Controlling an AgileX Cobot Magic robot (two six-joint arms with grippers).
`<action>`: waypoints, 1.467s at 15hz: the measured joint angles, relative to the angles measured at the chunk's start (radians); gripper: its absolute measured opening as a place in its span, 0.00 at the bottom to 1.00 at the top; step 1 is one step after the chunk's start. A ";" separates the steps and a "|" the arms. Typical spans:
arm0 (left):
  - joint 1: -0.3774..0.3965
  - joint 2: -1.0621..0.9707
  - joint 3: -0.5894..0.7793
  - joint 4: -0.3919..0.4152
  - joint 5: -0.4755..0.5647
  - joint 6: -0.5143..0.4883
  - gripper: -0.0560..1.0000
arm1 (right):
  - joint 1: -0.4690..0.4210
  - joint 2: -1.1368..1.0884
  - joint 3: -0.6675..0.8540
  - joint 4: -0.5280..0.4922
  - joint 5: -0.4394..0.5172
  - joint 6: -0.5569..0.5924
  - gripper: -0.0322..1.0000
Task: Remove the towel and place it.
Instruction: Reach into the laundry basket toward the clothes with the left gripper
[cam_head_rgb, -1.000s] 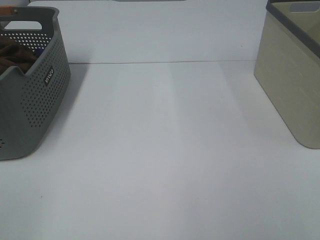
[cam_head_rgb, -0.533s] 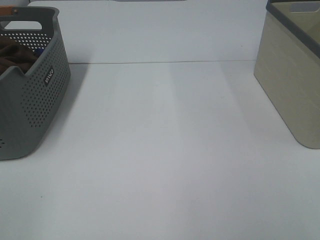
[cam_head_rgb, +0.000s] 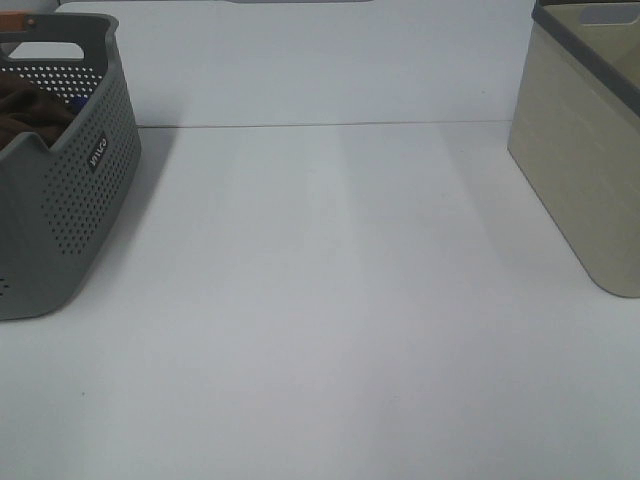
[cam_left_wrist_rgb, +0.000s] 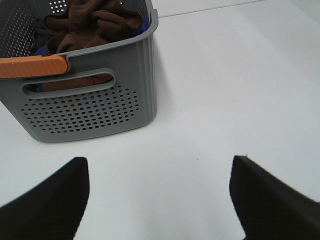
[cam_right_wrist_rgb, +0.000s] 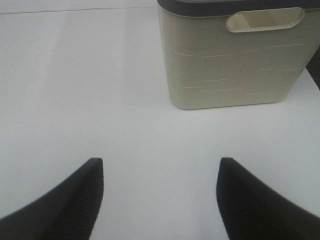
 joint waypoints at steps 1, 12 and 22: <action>0.000 0.000 0.000 0.000 0.000 0.000 0.75 | 0.000 0.000 0.000 0.000 0.000 0.000 0.64; 0.000 0.066 -0.042 0.023 -0.190 -0.078 0.75 | 0.000 0.000 0.000 0.000 0.000 0.000 0.64; 0.000 0.908 -0.316 0.103 -0.548 -0.143 0.70 | 0.000 0.000 0.000 0.000 0.000 0.000 0.64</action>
